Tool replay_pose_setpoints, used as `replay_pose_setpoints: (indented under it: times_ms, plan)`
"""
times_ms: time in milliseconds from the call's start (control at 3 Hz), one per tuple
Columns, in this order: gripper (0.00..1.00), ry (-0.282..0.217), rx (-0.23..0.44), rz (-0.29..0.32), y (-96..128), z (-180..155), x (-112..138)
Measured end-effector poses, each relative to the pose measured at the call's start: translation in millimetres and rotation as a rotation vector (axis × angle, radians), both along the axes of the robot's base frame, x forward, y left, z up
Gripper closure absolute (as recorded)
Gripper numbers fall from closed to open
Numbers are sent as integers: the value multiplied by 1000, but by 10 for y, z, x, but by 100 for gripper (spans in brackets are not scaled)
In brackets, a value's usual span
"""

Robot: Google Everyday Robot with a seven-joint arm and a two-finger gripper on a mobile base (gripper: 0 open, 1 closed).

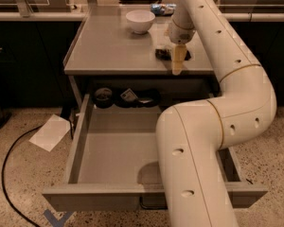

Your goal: Place rxbar chocolate into top drawer

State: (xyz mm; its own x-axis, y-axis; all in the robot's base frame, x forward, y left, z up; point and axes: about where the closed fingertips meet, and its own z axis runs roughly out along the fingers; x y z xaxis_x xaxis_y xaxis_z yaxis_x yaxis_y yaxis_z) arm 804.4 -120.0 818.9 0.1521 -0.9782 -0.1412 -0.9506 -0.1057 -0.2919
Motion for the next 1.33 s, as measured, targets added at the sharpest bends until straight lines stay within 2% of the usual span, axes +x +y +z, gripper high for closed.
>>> replay_pose_setpoints:
  times_ms: [333,667,1000,1333]
  plan:
    - [0,4,-2,-53,-11,74,-18]
    - [0,4,-2,-55,-11,76,-19]
    - [0,60,48,-104,-41,-122,-68]
    - [0,60,48,-104,-41,-121,-68]
